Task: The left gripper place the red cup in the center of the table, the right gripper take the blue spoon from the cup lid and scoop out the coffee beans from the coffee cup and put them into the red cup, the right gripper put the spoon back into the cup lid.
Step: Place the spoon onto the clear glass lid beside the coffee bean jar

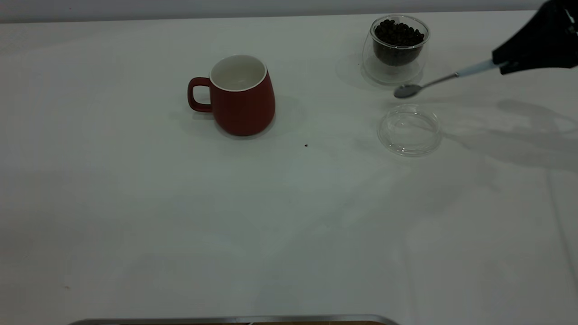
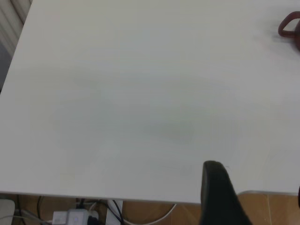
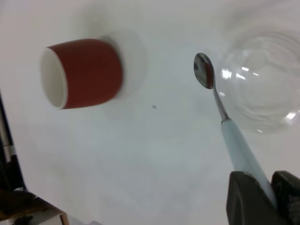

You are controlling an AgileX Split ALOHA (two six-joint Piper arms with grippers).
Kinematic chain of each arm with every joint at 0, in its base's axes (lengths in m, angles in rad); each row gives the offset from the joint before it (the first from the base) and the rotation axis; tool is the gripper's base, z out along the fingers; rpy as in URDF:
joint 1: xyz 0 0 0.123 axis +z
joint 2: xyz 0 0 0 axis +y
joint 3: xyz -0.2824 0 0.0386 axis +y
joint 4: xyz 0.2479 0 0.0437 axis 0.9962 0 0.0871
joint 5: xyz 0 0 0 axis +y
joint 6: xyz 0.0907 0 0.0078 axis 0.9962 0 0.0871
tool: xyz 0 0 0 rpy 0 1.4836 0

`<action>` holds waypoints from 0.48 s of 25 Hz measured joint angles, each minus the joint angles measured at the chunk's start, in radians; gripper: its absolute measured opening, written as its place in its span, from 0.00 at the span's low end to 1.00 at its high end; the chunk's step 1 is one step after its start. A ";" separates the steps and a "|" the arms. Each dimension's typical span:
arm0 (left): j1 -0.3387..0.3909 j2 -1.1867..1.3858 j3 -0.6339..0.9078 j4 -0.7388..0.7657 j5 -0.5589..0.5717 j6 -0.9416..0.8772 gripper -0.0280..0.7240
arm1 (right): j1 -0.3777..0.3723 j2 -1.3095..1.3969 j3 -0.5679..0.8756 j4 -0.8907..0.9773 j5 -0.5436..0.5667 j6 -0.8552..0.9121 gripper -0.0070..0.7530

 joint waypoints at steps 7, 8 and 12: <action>0.000 0.000 0.000 0.000 0.000 0.000 0.66 | -0.007 0.000 0.000 -0.110 -0.034 0.085 0.15; 0.000 0.000 0.000 0.000 0.000 0.000 0.66 | -0.007 0.000 0.000 -0.119 -0.039 0.092 0.15; 0.000 0.000 0.000 0.000 0.000 0.000 0.66 | -0.004 0.000 0.000 -0.123 -0.069 0.099 0.15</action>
